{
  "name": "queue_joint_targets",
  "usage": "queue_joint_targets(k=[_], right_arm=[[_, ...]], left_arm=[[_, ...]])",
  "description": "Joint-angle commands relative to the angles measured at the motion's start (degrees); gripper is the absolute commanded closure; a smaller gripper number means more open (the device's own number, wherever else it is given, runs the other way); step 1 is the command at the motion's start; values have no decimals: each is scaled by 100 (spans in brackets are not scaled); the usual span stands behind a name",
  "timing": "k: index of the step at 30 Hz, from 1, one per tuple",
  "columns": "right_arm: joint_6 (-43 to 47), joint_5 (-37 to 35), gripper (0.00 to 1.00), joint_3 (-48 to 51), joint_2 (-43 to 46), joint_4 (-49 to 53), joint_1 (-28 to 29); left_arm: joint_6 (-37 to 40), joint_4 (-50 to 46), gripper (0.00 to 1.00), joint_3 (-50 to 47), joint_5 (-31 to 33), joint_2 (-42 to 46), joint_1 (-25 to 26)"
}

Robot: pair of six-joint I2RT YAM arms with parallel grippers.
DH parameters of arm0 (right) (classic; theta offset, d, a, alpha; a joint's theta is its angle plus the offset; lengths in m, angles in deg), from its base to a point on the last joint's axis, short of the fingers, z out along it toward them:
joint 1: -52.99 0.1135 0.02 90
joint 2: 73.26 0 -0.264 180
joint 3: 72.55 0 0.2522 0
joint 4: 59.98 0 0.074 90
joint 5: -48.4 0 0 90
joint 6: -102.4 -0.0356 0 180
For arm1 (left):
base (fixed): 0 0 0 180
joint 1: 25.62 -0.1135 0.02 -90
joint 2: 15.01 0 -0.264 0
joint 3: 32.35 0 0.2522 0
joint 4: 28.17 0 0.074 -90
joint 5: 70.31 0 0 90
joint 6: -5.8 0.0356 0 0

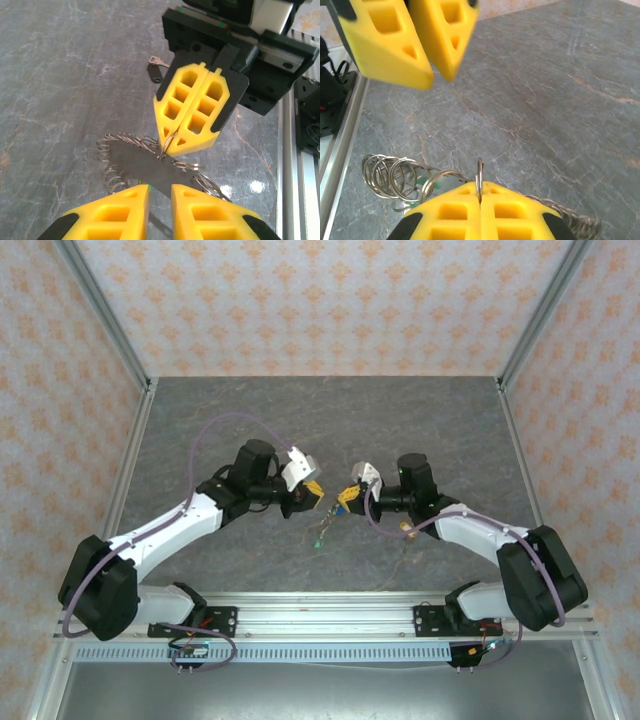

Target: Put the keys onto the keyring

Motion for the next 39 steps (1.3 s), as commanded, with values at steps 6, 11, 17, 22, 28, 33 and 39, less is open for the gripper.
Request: queue_joint_targets(k=[6,11,17,22,28,33,39], right_arm=[[788,941,100,-807,-214,741,-16],[1048,990,100,-960,-401,1147,-10],[1169,654,100,-895,-345,1174,-12],[1441,624,100,-877,-321,1253,-13],[2142,-215,100,-818,-138,1561,324],[1936,59,100,-680,-96,1253,328],[1414,589,100,-480,-165,623,216]], left_arm=[[276,149,82,253,-238,-467,188],[29,747,81,76,-59,-450,213],[211,622,84,-121,459,-243,204],[21,879,84,-376,866,56,204],[-219,1188,83,-496,1210,189,204],[-49,993,82,-327,648,6,212],[251,473,81,26,14,-332,213]])
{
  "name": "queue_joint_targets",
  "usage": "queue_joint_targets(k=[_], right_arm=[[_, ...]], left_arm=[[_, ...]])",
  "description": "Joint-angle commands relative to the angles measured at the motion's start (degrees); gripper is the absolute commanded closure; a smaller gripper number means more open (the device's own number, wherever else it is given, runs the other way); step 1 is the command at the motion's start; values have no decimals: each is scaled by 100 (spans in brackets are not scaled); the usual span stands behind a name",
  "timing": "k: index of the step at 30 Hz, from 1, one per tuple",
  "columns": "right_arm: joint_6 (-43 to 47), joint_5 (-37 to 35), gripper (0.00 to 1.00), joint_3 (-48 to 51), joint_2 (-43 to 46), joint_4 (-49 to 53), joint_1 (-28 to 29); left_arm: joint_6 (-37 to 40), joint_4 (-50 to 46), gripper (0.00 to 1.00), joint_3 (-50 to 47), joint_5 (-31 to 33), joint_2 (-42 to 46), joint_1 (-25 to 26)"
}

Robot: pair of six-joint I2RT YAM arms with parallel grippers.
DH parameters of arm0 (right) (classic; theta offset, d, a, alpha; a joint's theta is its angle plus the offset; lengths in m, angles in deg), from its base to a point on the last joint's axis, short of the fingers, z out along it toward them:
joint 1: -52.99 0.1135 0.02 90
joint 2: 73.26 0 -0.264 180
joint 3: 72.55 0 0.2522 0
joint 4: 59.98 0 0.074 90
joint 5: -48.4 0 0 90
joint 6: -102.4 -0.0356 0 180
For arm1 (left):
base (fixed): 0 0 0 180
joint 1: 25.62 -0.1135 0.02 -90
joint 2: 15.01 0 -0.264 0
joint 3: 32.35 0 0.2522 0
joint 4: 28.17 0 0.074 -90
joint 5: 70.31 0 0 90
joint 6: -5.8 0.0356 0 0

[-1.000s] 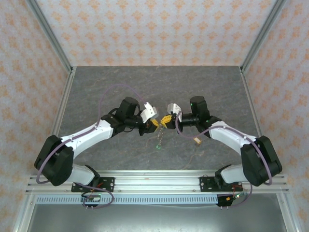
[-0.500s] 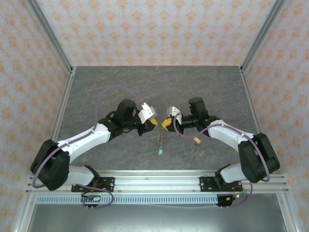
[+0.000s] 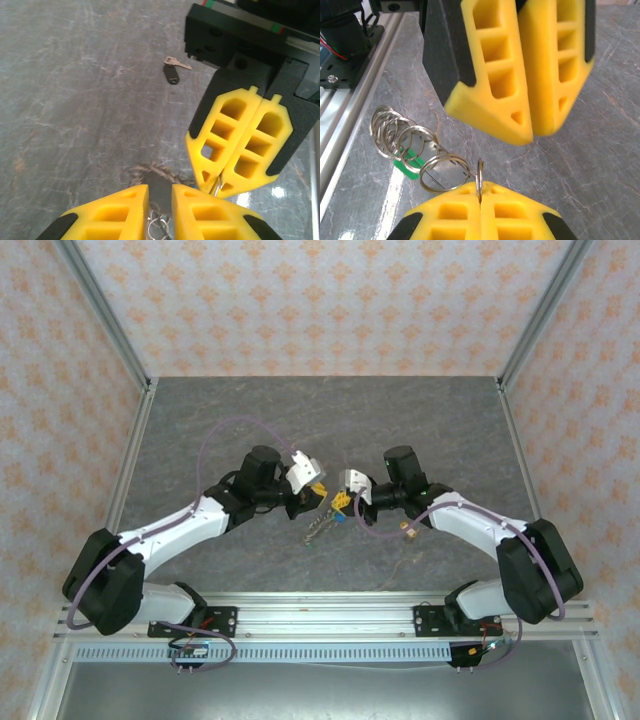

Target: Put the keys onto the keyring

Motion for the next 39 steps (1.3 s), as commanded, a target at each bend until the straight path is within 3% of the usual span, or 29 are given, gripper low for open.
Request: queue_joint_targets(k=[1,11,22,32,39], right_arm=[[-334,560,100,163,67,-739,-112],[-551,775,100,336,121,-908,-233],[-725,814,100,457,155,-1133,-236],[-701,539,100,577,201,-1186,-270],[-689,754,100,515,258,-1132,-270]], left_arm=[[269,-275,81,291,-493,-140,40],[502,-630,80,444,-857,-295,121],[640,-792,81,571,-726,-489,240],[669,-698,80,250,-277,115,231],[911,-1246,81,598,-733,-177,239]])
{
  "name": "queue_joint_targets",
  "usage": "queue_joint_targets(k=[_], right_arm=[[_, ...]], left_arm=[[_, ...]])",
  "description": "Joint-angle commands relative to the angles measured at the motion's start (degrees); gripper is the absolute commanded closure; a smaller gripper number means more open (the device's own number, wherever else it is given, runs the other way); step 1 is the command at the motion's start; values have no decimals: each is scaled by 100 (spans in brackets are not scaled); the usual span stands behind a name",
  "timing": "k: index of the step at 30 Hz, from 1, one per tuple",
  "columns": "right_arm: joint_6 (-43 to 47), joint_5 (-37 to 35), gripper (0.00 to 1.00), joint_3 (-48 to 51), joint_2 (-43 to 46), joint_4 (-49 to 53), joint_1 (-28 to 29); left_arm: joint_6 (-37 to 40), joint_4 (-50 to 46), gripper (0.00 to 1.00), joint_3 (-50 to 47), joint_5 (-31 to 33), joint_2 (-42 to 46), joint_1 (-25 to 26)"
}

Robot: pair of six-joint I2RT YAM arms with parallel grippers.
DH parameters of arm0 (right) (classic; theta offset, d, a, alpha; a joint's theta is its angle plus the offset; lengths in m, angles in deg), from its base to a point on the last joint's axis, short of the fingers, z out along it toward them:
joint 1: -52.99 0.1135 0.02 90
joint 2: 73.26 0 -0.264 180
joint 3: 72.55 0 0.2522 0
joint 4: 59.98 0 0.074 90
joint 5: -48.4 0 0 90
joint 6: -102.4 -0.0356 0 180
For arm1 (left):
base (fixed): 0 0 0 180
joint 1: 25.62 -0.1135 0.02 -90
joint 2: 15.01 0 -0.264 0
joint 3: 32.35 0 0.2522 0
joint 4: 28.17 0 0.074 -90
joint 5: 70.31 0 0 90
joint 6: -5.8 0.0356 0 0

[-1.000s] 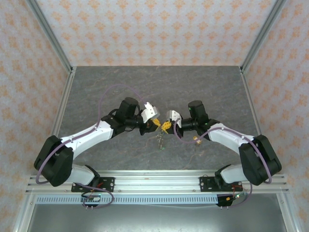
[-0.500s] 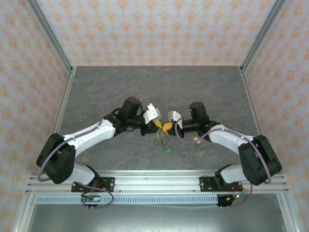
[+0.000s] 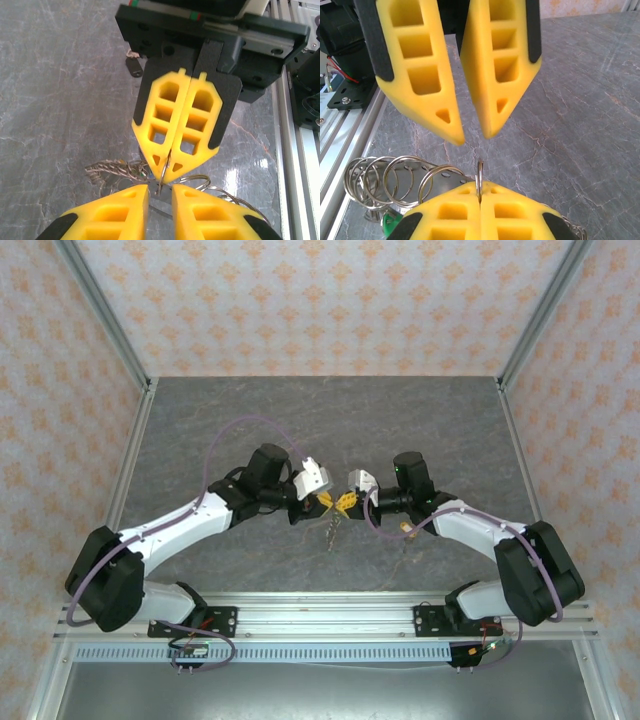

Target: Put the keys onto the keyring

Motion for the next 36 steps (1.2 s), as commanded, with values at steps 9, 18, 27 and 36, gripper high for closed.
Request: queue_joint_targets(k=[9,18,27,36], right_arm=[[-6,366,100,20,142,-278,-3],[-119,474,100,-46,81,-436,-3],[-146,607,100,-203,-65,-319,-4],[-155,573,100,-280,-105,-234,-5]], left_arm=[[416,-574,85,519,-404,-390,48],[619,-946,90,755,-603,-602,61],[768,-1158,91,874,-745,-758,158],[857,-1203,100,920,-771,-873,183]])
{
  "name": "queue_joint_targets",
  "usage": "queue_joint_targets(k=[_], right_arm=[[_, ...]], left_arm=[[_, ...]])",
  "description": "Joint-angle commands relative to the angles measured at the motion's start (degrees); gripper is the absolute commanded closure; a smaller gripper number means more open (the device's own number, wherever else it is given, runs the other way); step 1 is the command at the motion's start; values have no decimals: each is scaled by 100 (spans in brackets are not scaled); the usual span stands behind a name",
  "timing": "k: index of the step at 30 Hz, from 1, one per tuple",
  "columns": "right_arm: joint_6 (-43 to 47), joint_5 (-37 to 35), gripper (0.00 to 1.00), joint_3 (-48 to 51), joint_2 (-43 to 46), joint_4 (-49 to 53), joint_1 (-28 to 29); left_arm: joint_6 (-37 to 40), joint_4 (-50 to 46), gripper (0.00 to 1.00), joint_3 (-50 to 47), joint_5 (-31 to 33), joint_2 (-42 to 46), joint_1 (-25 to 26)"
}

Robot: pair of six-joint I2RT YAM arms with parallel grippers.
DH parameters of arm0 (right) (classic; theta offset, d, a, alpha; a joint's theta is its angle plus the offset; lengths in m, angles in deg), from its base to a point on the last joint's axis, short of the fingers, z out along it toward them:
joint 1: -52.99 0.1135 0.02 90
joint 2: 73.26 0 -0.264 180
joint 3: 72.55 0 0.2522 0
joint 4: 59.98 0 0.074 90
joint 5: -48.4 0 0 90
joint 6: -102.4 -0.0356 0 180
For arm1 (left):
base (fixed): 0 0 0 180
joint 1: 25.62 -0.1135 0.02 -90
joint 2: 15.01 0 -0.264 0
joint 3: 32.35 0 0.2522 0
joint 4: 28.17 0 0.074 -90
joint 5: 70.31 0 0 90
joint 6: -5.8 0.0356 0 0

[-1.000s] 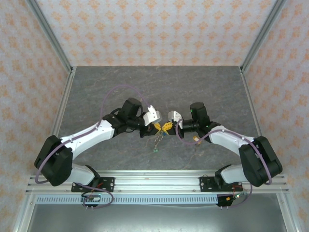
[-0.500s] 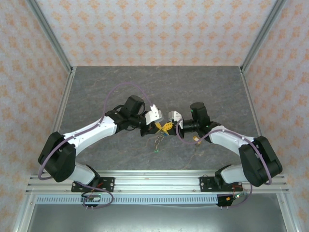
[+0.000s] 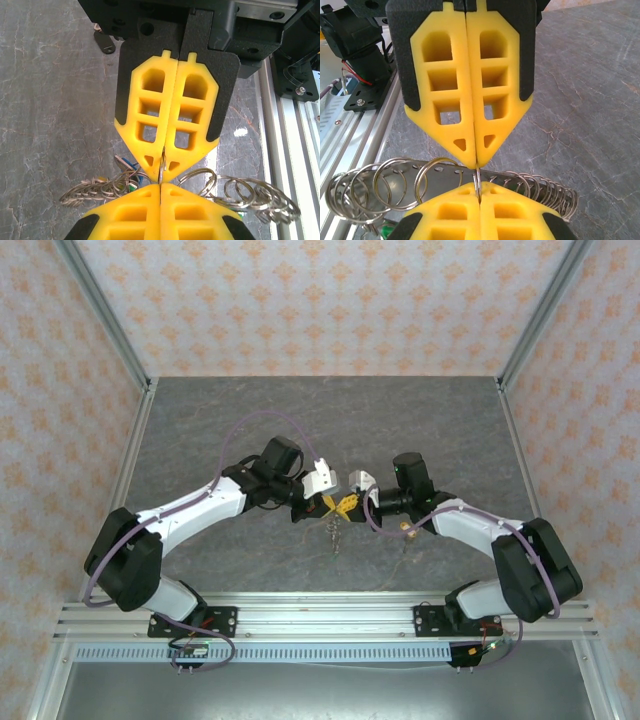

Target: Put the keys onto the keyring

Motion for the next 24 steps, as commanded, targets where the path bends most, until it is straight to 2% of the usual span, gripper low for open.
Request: queue_joint_targets(k=[1,8,24], right_arm=[[-6,291,99,-245,35,-373,31],[3,-275,90,51,241,-379,36],[307,-843,86,200,441,77,32]], left_arm=[[109,-124,100,131,-352,-140,179],[-231,419,100,-127,-79,21,176],[-478,630,100,-297,34,162,169]])
